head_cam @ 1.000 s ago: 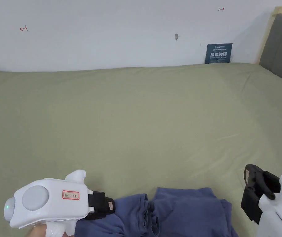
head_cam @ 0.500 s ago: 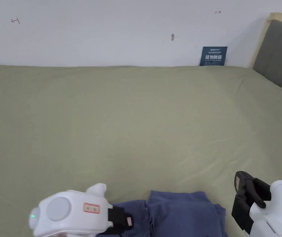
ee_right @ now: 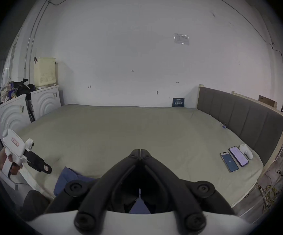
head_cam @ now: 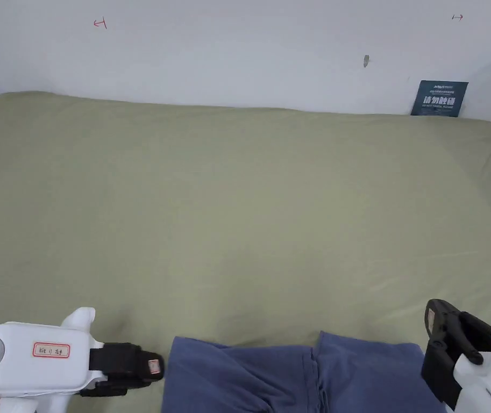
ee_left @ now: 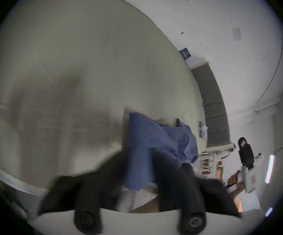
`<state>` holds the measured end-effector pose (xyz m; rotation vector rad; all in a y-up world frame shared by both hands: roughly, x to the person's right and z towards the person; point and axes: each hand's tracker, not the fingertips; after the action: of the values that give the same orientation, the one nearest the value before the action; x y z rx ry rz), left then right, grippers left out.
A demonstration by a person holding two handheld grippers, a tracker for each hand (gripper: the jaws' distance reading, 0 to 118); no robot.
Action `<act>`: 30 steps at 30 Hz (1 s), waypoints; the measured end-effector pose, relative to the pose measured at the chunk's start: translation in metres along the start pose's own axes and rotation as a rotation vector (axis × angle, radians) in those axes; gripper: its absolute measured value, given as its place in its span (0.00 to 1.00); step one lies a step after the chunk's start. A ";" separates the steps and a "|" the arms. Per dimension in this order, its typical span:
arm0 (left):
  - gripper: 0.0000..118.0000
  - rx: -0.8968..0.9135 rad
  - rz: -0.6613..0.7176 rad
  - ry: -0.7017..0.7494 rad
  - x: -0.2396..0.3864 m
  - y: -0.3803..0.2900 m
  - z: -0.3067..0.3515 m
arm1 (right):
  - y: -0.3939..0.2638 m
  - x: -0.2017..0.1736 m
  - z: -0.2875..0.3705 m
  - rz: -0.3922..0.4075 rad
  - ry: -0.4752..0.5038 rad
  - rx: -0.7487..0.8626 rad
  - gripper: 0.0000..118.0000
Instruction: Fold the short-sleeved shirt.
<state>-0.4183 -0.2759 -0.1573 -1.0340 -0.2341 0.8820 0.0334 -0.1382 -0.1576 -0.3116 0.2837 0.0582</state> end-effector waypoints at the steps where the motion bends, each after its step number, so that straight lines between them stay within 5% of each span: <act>1: 0.55 -0.026 0.014 -0.041 -0.004 -0.001 -0.009 | -0.001 -0.001 0.000 0.005 0.002 -0.007 0.01; 2: 0.96 -0.059 0.022 -0.065 -0.007 -0.003 -0.020 | -0.001 -0.001 0.000 0.007 0.004 -0.010 0.01; 9: 0.99 -0.081 0.168 -0.299 -0.020 0.000 -0.064 | 0.000 0.001 -0.003 0.005 -0.001 -0.026 0.01; 10: 0.97 -0.105 0.180 -0.317 -0.018 -0.001 -0.072 | 0.000 0.001 -0.003 0.004 0.000 -0.027 0.01; 12: 0.75 -0.096 0.171 -0.282 -0.028 0.003 -0.085 | 0.000 0.001 -0.003 0.004 0.002 -0.028 0.01; 13: 0.52 -0.080 0.166 -0.251 -0.028 0.003 -0.087 | 0.000 0.000 -0.003 0.003 0.002 -0.028 0.01; 14: 0.14 -0.080 0.170 -0.201 -0.029 0.004 -0.089 | 0.000 0.000 -0.002 0.001 0.004 -0.028 0.01; 16: 0.12 -0.077 0.138 -0.089 -0.029 0.001 -0.088 | 0.000 0.000 0.000 -0.005 0.007 -0.025 0.01; 18: 0.11 -0.074 0.170 -0.171 -0.032 0.002 -0.076 | 0.003 0.000 0.002 -0.007 0.014 -0.022 0.01; 24: 0.09 0.041 0.116 -0.096 -0.009 0.002 0.001 | 0.012 0.001 0.007 -0.006 0.024 0.015 0.01; 30: 0.09 0.185 0.026 0.121 0.011 0.002 0.099 | 0.017 0.002 0.006 -0.018 0.045 0.039 0.01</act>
<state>-0.4672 -0.2034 -0.1092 -0.9159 -0.0363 0.8447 0.0351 -0.1200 -0.1577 -0.2772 0.3262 0.0277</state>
